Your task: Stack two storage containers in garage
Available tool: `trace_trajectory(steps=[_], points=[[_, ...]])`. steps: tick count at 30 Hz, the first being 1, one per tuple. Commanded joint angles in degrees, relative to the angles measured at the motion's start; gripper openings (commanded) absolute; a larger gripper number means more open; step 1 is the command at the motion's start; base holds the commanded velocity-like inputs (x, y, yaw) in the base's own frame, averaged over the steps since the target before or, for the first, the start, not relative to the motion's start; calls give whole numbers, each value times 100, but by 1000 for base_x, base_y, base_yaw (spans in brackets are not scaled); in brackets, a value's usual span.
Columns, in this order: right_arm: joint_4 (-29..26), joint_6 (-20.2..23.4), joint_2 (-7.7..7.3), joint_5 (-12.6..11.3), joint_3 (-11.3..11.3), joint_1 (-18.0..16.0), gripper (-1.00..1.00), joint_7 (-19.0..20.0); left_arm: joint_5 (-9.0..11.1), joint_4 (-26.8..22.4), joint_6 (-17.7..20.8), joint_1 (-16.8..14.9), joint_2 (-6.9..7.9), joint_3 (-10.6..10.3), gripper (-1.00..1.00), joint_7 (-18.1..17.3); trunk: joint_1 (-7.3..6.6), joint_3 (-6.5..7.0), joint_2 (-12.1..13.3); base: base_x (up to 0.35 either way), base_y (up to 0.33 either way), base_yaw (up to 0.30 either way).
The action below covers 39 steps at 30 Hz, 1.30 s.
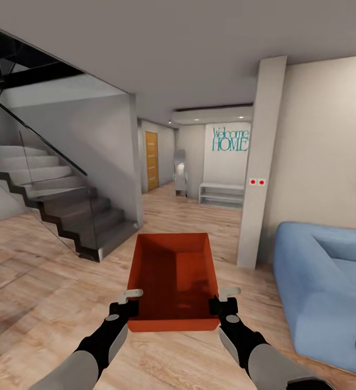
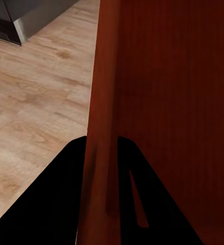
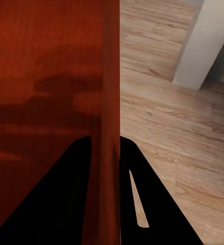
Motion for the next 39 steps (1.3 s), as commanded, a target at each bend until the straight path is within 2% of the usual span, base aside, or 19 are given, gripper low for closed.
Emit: trace_trajectory(steps=[1, 31, 39], points=[[18, -8, -25, 1, -41, -7, -100, -53, -57, -20, 5, -6, 3, 29, -100, 37, 4, -8, -6, 322, 0, 0], [27, -4, -25, 2, -41, -7, -100, -55, -49, 29, 5, -6, 3, 32, -100, 37, 4, -8, -6, 322, 0, 0], [27, 1, -16, -6, -39, -6, -100, -58, -49, 35, 5, -6, 3, 30, -100, 37, 4, -8, -6, 323, 0, -212]])
